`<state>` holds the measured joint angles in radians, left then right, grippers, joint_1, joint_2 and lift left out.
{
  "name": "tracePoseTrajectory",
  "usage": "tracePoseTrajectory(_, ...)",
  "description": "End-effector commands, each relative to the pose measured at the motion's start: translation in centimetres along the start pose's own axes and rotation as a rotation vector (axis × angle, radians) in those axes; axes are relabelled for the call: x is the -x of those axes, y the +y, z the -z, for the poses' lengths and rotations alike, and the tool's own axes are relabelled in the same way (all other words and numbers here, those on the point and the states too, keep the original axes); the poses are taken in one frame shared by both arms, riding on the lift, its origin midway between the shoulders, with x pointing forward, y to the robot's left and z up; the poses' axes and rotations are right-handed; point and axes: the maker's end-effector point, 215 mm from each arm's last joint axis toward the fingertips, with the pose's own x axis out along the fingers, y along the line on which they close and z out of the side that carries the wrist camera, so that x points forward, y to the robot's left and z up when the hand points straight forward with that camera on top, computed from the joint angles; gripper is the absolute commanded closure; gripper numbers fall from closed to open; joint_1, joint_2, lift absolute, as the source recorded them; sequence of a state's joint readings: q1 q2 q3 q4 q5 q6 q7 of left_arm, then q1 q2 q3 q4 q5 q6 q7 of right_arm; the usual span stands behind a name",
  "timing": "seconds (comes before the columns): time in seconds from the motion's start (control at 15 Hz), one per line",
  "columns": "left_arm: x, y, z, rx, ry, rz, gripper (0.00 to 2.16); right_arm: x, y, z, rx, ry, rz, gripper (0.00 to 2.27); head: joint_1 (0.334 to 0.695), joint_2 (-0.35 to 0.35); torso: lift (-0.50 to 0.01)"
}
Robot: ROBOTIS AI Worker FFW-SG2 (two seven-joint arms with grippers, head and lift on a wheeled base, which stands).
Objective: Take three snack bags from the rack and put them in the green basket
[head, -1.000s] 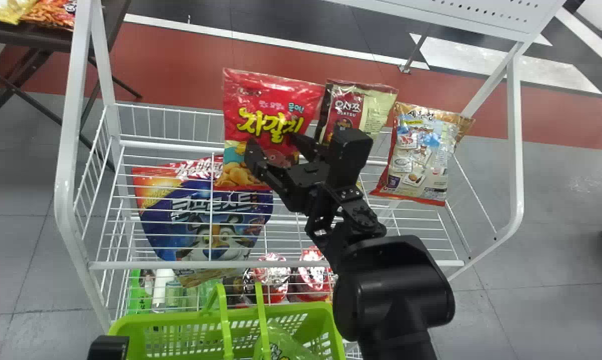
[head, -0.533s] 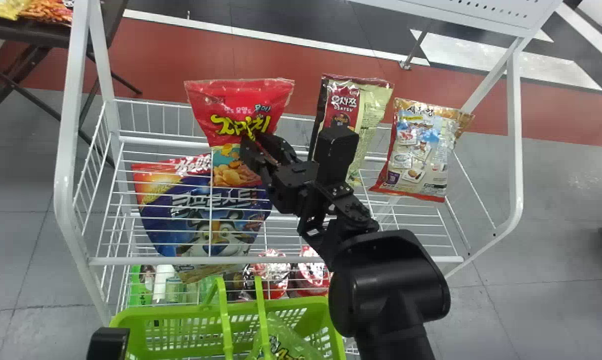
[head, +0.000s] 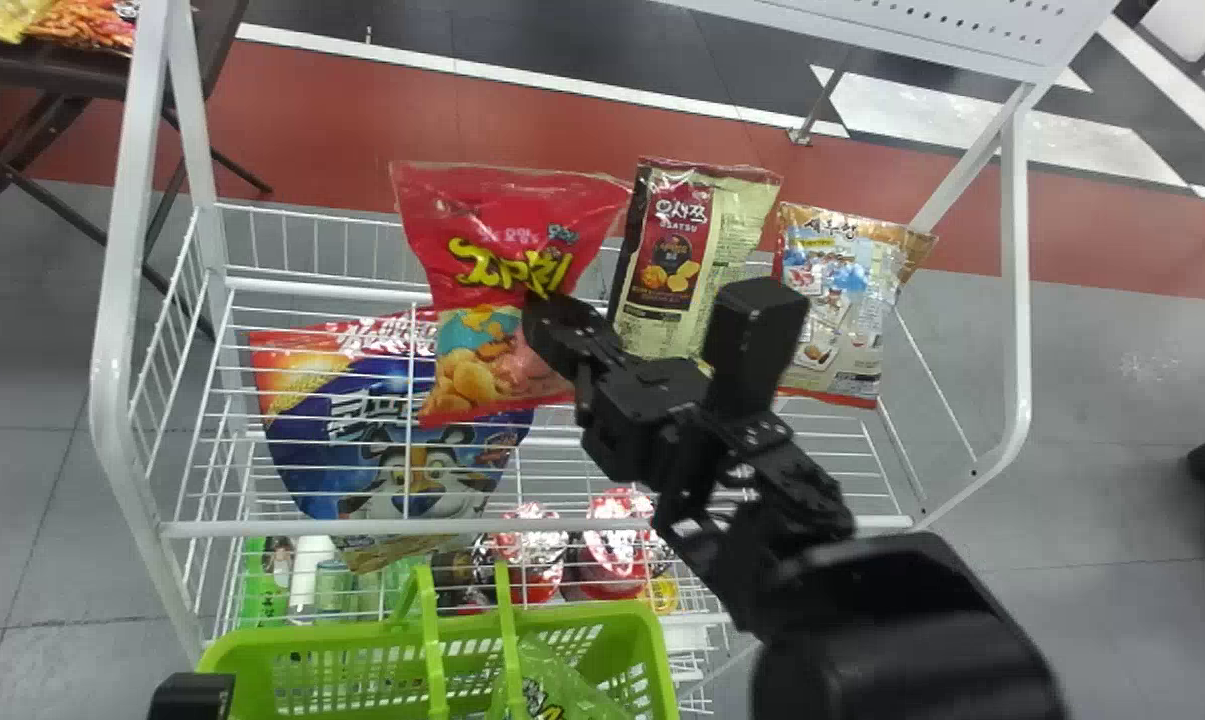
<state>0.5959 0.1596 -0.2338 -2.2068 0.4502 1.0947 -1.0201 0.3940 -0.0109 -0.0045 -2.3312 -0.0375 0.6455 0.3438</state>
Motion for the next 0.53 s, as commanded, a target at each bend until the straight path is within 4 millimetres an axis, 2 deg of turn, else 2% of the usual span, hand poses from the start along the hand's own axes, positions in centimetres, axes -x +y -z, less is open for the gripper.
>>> tracePoseTrajectory(0.0, 0.0, 0.0, 0.0, 0.001, -0.002, -0.002, 1.17, 5.8, -1.2, 1.1, -0.035, 0.111, 0.040, 2.13, 0.695, -0.350, -0.007)
tracePoseTrajectory(0.13, -0.1, 0.2, -0.1, 0.001, -0.004, -0.006, 1.17, 11.2, -2.8, 2.4, -0.042, 0.207, 0.094, 2.13, 0.695, -0.350, -0.007)
tracePoseTrajectory(0.2, -0.2, 0.2, -0.1, 0.001, -0.006, -0.009, 1.17, 13.5, -3.3, 3.7, -0.056, 0.268, 0.103, 2.13, 0.695, -0.350, -0.007)
tracePoseTrajectory(0.33, -0.3, 0.2, -0.1, 0.003, -0.012, -0.010, 1.17, 17.2, -3.6, 6.9, -0.150, 0.411, 0.096, 2.13, 0.695, -0.350, -0.007)
tracePoseTrajectory(0.47, -0.4, 0.3, -0.1, 0.002, -0.013, -0.014, 1.17, 21.5, -3.3, 9.4, -0.304, 0.526, 0.063, 2.13, 0.695, -0.350, -0.007)
